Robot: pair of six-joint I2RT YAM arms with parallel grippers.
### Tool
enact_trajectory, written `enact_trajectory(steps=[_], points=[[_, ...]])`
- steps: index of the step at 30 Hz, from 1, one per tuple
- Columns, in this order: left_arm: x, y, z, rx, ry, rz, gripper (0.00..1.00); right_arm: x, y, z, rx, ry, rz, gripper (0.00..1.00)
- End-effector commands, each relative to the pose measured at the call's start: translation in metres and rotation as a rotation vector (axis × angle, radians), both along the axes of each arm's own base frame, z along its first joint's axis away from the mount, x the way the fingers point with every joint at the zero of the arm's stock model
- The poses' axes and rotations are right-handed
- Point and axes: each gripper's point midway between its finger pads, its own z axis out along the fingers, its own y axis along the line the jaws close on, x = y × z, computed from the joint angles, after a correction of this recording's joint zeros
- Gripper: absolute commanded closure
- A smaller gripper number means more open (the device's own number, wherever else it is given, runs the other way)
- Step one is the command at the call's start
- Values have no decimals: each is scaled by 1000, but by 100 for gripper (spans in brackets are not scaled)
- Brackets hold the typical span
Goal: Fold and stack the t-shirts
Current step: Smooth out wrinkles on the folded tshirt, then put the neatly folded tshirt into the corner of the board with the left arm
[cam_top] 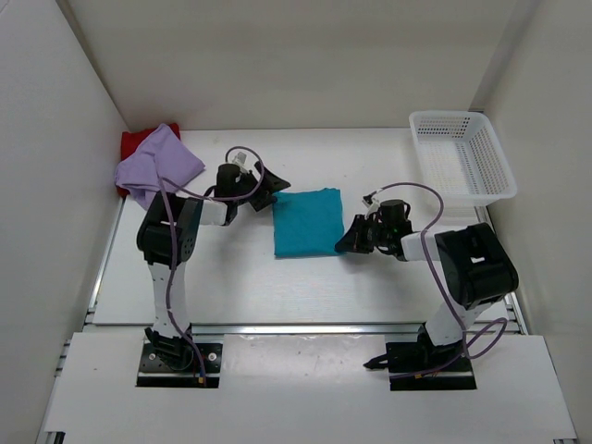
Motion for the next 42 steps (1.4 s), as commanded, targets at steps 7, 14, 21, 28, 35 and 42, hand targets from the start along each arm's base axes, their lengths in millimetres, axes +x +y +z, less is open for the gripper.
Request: enact_trajectory(steps=[7,14,21,28,35,42], points=[[-28,34,65,145,-159,4,2,3,3,62,49,-218,12,58],[-84,52,12,327,-41,-20,22,-8,-7,75,35,-274,-20,48],[-98,28,-30,378,13,-105,19,-21,-13,74,46,-277,-18,49],[-76,-22,-48,258,38,-151,73,-25,-14,77,66,-284,-19,51],[-15,-70,39,197,-130,-181,100,-33,-21,74,72,-276,-37,52],[69,-10,182,195,-343,-36,100,-46,-23,65,60,-248,-27,52]])
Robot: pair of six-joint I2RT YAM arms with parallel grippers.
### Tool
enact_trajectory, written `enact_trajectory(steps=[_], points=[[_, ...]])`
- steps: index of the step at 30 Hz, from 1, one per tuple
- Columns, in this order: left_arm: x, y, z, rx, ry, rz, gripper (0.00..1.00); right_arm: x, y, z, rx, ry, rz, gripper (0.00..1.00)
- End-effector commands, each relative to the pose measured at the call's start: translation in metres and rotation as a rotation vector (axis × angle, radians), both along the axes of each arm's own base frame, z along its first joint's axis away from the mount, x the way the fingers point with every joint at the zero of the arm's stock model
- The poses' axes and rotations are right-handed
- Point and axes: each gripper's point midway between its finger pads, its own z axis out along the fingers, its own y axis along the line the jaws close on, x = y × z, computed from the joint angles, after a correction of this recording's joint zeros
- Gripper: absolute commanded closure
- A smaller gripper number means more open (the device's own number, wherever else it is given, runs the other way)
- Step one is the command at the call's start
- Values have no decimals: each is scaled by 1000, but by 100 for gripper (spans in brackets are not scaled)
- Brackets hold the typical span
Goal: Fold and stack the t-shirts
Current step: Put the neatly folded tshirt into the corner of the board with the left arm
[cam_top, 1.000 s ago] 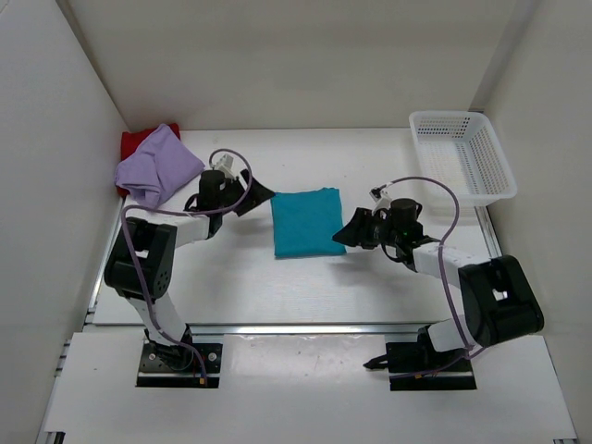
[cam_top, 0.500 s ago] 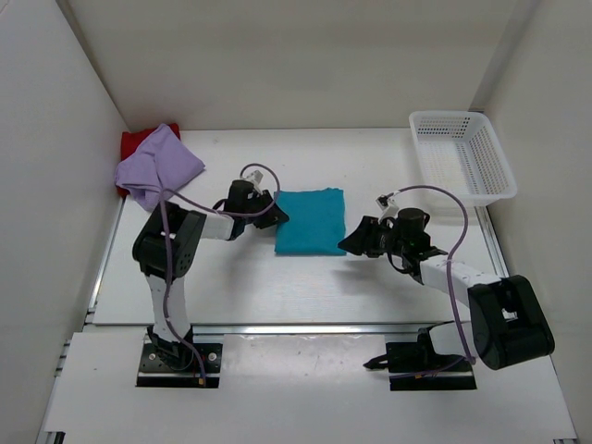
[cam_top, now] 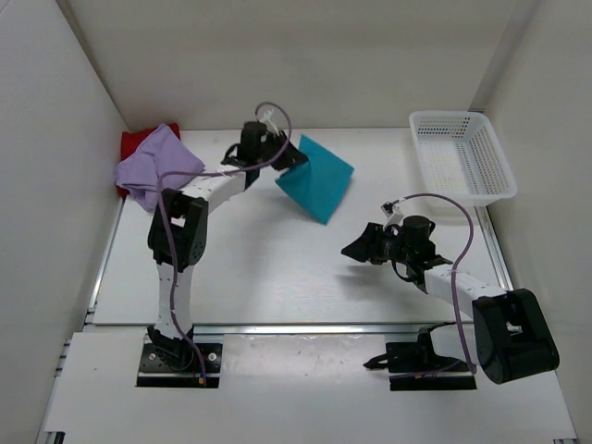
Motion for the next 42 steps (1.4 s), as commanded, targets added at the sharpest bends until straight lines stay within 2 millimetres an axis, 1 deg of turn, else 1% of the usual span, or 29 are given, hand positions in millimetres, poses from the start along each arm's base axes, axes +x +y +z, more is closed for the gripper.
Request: enact_trajectory(steps=[1,2,4,5,6,7,8,9,10,11,12,13,14,16,17,18,19,21,25,28,29,31,33,34,35,37,38,40,42], points=[[42,90,100,-12,-153,155,100,0,-1,5,5,-36,9,51],[42,103,100,-16,-151,173,100,-1,1,6,7,-44,15,52],[48,168,130,-48,-204,274,100,-2,3,3,4,-32,21,52],[50,202,128,-56,-206,331,99,-4,4,-1,1,-18,25,52],[45,220,142,-69,-229,363,99,-1,5,2,6,-27,35,52],[43,261,140,-63,-225,440,99,-4,9,2,15,-14,50,51],[39,298,125,-54,-202,525,98,-4,10,-1,14,-13,57,52],[34,316,129,-54,-215,573,96,-7,12,-1,24,-3,70,52],[24,351,118,-49,-204,680,82,-8,15,0,31,-2,84,52],[12,379,100,-63,-176,756,58,-9,16,-2,29,2,89,52],[7,395,90,-84,-148,816,37,-12,19,-3,30,13,98,50],[-3,409,71,-98,-109,831,1,-13,19,-5,20,14,100,48],[-11,422,49,-137,-44,864,1,-13,20,-4,8,3,100,42],[-29,424,25,-218,18,853,1,-14,22,-5,-5,3,104,31],[-42,430,11,-254,42,895,1,-18,23,-7,-10,9,110,12],[-57,432,-7,-277,77,931,1,-17,24,-5,-8,10,109,0],[-65,440,-5,-296,74,972,1,-19,23,-6,-10,11,111,1],[-88,436,-20,-297,96,1009,1,-21,23,-8,-13,12,109,0],[-110,425,-16,-263,81,1039,1,-28,27,-12,-17,13,131,1],[-117,404,-7,-124,55,1004,2,-36,29,-15,-11,8,143,1],[-115,391,-4,-47,41,972,1,-38,33,-14,-12,4,150,1],[-114,349,-2,43,52,854,1,-41,34,-16,-33,-5,149,1],[-116,284,-1,94,26,651,1,-40,36,-17,-63,-25,134,1],[-123,252,-2,115,28,564,1,-41,36,-17,-75,-36,137,1],[-130,235,-3,137,22,506,1,-42,36,-17,-78,-34,131,1],[-160,185,-16,210,21,340,1,-47,34,-19,-89,-41,128,1],[-167,182,-24,255,16,338,1,-47,33,-19,-91,-47,127,0],[-204,160,-45,279,23,235,2,-48,25,-21,-98,-58,105,1],[-226,153,-57,234,41,189,1,-46,19,-20,-95,-64,81,1]])
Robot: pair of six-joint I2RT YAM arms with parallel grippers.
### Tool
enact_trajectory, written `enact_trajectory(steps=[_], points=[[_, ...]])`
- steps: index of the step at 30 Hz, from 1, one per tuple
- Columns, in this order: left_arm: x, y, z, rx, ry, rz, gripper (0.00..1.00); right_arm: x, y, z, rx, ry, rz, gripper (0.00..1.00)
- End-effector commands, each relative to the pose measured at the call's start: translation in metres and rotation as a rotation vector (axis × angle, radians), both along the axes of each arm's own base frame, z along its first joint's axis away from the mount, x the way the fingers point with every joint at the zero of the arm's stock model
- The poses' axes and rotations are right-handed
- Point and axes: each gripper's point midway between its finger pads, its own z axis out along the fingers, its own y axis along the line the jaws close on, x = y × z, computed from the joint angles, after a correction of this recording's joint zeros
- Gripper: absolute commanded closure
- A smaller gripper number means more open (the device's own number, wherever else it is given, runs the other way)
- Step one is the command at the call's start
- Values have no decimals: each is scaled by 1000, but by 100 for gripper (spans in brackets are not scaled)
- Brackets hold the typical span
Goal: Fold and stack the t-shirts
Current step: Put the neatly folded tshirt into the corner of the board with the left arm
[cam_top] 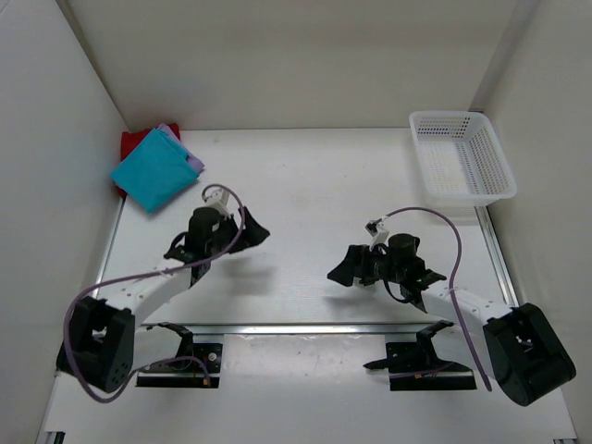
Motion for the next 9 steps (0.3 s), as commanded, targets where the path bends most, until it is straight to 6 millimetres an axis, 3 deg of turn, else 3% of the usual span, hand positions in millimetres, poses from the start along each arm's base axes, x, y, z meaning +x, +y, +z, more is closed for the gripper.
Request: enact_trajectory(steps=[1,5,9], points=[[-40,13,-36,61,50,-39,1,7,-13,0,-15,-53,-46,1],[-47,30,-48,119,110,-13,1,10,-14,5,-8,-77,-58,1],[-26,37,-28,124,65,30,1,9,-8,3,-13,-64,-34,0]])
